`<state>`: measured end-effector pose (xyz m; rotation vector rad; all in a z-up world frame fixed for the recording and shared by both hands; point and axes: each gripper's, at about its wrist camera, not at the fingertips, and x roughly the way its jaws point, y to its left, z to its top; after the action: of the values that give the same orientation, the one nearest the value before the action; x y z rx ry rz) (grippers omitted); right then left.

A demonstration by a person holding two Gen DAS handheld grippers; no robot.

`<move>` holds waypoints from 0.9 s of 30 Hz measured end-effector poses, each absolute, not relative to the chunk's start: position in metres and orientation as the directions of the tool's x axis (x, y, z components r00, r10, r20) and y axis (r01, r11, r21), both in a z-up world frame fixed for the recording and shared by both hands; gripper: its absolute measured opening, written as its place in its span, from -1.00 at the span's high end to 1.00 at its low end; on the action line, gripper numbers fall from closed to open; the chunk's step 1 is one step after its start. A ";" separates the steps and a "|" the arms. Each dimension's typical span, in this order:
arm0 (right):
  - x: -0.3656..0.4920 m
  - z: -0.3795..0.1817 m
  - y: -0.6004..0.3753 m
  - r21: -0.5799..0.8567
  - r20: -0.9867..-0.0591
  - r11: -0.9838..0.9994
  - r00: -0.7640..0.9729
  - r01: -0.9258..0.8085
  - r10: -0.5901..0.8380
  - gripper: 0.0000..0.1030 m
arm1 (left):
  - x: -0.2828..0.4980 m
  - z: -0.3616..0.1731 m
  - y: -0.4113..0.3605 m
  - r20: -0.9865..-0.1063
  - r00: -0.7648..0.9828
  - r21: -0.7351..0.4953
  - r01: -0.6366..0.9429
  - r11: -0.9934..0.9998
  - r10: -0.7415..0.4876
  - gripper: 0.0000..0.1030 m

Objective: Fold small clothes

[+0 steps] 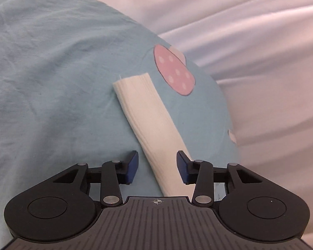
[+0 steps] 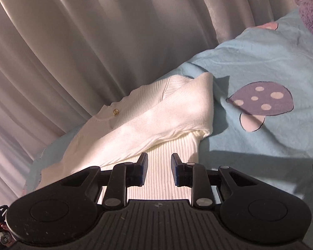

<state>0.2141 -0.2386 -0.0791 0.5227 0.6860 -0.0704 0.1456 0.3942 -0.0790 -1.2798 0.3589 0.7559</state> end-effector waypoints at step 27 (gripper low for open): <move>0.219 -0.062 -0.216 0.465 -0.602 0.874 0.774 0.143 0.194 0.54 | 0.264 -0.027 0.071 -0.568 0.701 -0.554 0.061 0.830 -0.431 0.25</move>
<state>0.2186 -0.2161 -0.0623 0.5179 0.6924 0.0293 0.2642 0.0706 -0.0266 -0.5328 0.7502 -0.2889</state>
